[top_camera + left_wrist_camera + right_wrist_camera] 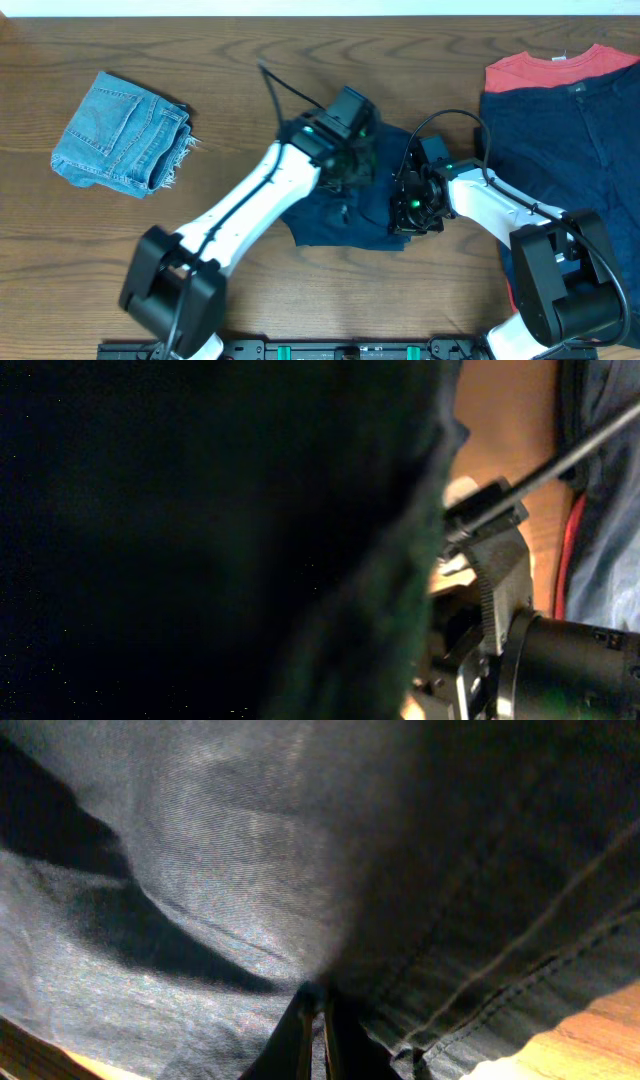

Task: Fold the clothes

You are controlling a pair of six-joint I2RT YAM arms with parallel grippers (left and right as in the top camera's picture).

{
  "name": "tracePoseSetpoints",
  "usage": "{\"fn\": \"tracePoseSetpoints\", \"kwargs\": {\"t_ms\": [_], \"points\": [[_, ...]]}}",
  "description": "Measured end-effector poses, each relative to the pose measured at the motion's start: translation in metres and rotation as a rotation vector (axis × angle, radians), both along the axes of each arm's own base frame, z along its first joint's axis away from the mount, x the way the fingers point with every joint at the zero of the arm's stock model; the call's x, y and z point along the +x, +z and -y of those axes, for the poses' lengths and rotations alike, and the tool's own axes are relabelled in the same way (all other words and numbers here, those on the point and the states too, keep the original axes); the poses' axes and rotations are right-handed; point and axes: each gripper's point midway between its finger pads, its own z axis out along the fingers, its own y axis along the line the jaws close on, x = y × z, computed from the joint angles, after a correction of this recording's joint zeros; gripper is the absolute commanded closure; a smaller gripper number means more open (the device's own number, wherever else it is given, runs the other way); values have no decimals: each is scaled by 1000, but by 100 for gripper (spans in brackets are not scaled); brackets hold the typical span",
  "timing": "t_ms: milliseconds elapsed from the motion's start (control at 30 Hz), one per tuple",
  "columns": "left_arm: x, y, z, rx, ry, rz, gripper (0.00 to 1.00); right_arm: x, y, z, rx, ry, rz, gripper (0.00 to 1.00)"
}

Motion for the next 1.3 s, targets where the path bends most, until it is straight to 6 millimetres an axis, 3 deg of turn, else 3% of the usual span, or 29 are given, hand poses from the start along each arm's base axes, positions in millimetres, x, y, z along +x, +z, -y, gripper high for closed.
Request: {"fn": "tracePoseSetpoints", "kwargs": {"t_ms": [133,200,233,367,500,633,733,867,967,1033,1100,1167,1300], "points": [[-6,-4,17,-16,-38,6,86,-1,0,0,0,0,-3,93],[-7,-2,26,-35,-58,22,62,-1,0,0,0,0,-3,92],[-9,0,30,-47,-67,27,56,-1,0,0,0,-1,-3,90],[-17,3,41,-77,-98,17,54,-2,2,-3,20,-2,-13,74],[-22,5,41,-85,-129,6,54,-8,4,-1,12,-6,-41,73],[-22,15,26,-70,-143,16,54,-24,6,24,-87,-28,-118,70],[-14,37,2,-54,-119,69,51,-25,18,45,-151,-52,-121,63],[2,73,-41,-27,-49,172,50,7,61,52,-141,-66,57,56],[10,90,-65,-6,-18,222,50,32,102,49,-103,-61,237,41],[11,89,-74,21,-23,224,50,43,125,47,-82,-55,340,36],[9,82,-78,47,-39,202,50,46,135,47,-76,-55,384,31],[7,75,-80,66,-52,182,49,47,136,49,-85,-57,394,29],[6,62,-80,88,-68,153,49,52,119,59,-157,-76,368,32]]}}
